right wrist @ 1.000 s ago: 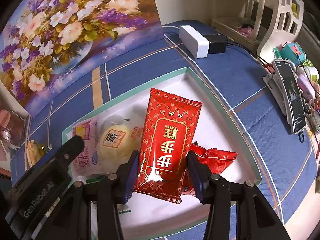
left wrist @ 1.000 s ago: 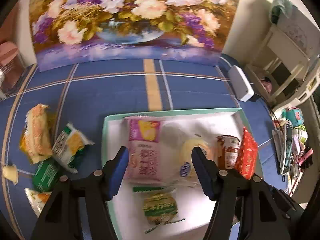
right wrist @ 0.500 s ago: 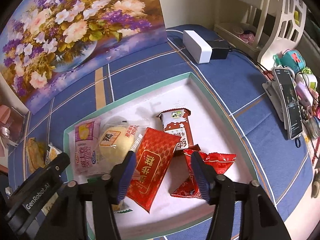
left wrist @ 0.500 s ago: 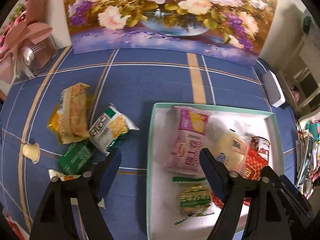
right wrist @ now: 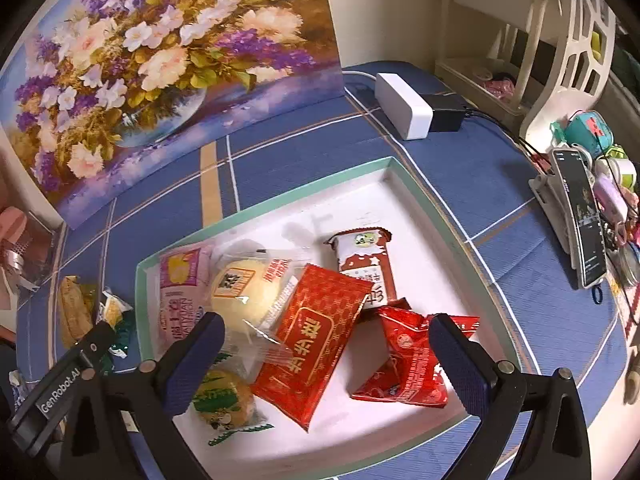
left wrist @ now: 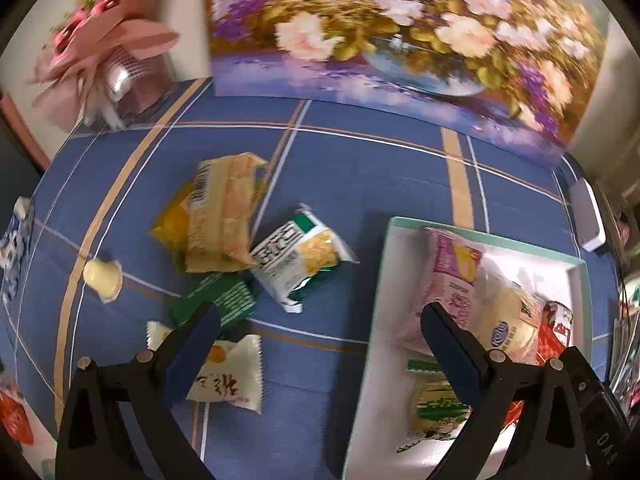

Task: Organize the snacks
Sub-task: 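Move both tools back over the jelly cup and white candy pack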

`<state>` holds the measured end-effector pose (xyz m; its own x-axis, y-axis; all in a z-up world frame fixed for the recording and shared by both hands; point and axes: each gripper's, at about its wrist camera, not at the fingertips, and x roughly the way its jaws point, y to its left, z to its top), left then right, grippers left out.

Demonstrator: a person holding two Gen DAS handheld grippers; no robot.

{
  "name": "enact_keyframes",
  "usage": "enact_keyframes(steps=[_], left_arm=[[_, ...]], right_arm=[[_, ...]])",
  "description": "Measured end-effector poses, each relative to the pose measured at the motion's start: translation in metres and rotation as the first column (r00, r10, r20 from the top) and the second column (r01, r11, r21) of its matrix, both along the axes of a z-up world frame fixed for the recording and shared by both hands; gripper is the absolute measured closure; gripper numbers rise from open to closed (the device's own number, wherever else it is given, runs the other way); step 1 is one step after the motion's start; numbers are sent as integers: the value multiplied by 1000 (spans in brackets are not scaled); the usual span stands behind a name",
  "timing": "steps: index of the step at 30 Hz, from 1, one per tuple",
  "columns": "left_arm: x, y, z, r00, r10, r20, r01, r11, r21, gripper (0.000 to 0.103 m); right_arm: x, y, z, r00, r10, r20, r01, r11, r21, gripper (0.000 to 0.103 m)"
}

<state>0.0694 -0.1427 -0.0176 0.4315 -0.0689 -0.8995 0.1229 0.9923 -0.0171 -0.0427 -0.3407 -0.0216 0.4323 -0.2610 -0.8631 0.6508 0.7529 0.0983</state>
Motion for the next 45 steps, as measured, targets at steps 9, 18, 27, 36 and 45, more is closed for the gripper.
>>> enact_keyframes(steps=[9,18,27,36,45], left_arm=[[3,44,0,993,113,-15,-114,992,-48,3],[9,91,16,984,176,26,-172,978,-117,3],[7,137,21,964,256,69,-241,956,-168,3],[9,178,12,959,284,18,-277,945,-177,3],[9,227,28,928,356,113,-333,925,-183,3]], right_arm=[[2,16,10,996,33,85,-33,999,2,0],[16,51,20,977,143,160,-140,990,-28,0],[32,82,18,961,198,194,-207,978,28,0],[54,120,13,947,286,146,-294,955,34,0],[72,171,11,912,379,159,-383,924,-8,0]])
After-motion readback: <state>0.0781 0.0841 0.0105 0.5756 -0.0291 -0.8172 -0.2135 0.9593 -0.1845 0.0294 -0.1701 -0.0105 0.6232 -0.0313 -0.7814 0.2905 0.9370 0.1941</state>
